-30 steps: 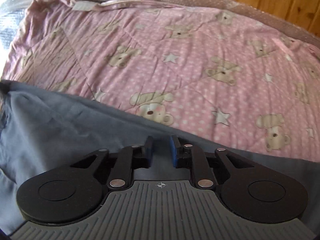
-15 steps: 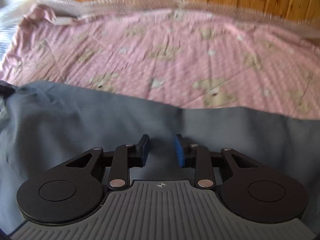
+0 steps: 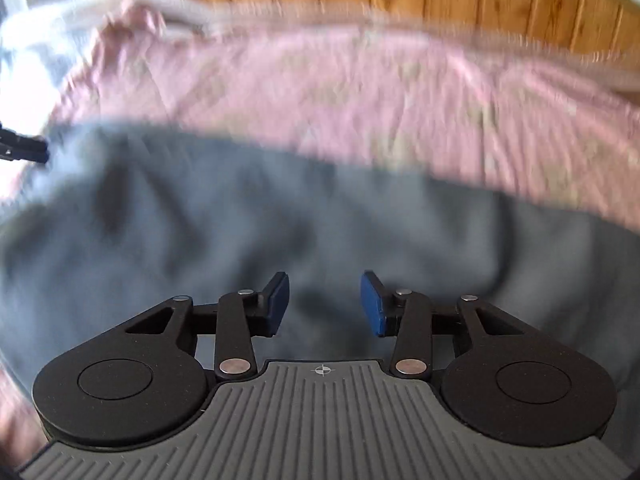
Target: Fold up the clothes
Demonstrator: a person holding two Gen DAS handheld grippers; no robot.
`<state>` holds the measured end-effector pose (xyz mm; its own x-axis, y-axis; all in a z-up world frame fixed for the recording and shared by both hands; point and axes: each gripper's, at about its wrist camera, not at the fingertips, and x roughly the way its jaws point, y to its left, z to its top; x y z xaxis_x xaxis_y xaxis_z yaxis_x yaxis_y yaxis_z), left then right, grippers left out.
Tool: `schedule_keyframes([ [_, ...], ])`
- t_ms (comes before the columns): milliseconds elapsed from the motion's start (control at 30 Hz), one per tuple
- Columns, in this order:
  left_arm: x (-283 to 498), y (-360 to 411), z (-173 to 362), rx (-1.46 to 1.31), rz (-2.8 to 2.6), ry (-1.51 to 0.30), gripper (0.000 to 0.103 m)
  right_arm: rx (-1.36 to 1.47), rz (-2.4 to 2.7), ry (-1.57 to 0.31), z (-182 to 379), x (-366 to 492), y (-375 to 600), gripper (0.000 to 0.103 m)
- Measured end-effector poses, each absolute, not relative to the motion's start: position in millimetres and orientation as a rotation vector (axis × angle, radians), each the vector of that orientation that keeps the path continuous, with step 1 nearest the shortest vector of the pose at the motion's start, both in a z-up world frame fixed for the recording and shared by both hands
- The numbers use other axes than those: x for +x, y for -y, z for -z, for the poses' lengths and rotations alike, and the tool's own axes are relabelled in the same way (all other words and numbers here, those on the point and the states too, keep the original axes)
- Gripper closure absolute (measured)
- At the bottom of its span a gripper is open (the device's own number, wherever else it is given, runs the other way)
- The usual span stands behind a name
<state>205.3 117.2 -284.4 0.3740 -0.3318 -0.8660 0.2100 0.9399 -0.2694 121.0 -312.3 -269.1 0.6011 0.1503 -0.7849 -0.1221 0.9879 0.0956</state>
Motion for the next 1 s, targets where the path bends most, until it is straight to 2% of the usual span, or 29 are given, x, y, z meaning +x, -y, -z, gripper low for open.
schedule_keyframes([
  [33,194,-126,291,-0.128,0.295,-1.123,0.063,0.057,-0.154,-0.911,272,115,329,0.078],
  [67,182,-137,295,-0.147,0.252,-1.093,0.067,0.080,-0.150,-0.909,275,109,345,0.082],
  [100,174,-145,294,-0.156,0.197,-1.091,0.070,0.092,-0.131,-0.909,275,101,362,0.075],
  [133,168,-151,291,-0.154,0.116,-1.102,0.072,0.090,-0.091,-0.911,272,90,382,0.072],
  [233,143,-153,265,-0.185,-0.006,-1.071,0.060,0.171,-0.008,-0.893,260,58,451,0.067],
  [267,133,-149,257,-0.204,0.013,-1.051,0.051,0.202,0.034,-0.874,258,47,475,0.065],
  [300,126,-138,256,-0.203,0.026,-1.049,0.043,0.234,0.079,-0.865,260,38,499,0.063],
  [367,116,-113,262,-0.172,0.036,-1.079,0.036,0.289,0.155,-0.851,265,19,543,0.061],
  [400,114,-104,269,-0.137,0.009,-1.096,0.034,0.302,0.169,-0.854,271,10,559,0.063],
  [433,113,-96,276,-0.100,-0.025,-1.108,0.033,0.315,0.183,-0.858,276,1,575,0.076],
  [467,112,-88,283,-0.063,-0.059,-1.119,0.031,0.331,0.183,-0.865,278,-7,588,0.077],
  [500,113,-85,286,-0.056,-0.102,-1.126,0.030,0.352,0.179,-0.873,274,-13,596,0.074],
  [567,114,-76,271,-0.082,-0.130,-1.110,0.033,0.414,0.227,-0.859,262,-28,616,0.049],
  [633,116,-67,255,-0.110,-0.150,-1.090,0.034,0.508,0.358,-0.771,251,-56,642,0.041],
  [767,126,-30,217,-0.144,-0.083,-1.026,0.030,0.745,0.493,-0.729,266,-85,689,0.040],
  [833,138,3,203,-0.146,-0.006,-1.019,0.030,0.767,0.457,-0.731,276,-85,690,0.039],
  [900,151,43,190,-0.145,0.092,-1.026,0.030,0.755,0.443,-0.713,277,-83,686,0.033],
  [933,157,69,185,-0.144,0.142,-1.028,0.030,0.752,0.437,-0.707,278,-81,686,0.034],
  [1000,166,121,177,-0.151,0.253,-1.038,0.030,0.751,0.400,-0.726,281,-69,686,0.065],
])
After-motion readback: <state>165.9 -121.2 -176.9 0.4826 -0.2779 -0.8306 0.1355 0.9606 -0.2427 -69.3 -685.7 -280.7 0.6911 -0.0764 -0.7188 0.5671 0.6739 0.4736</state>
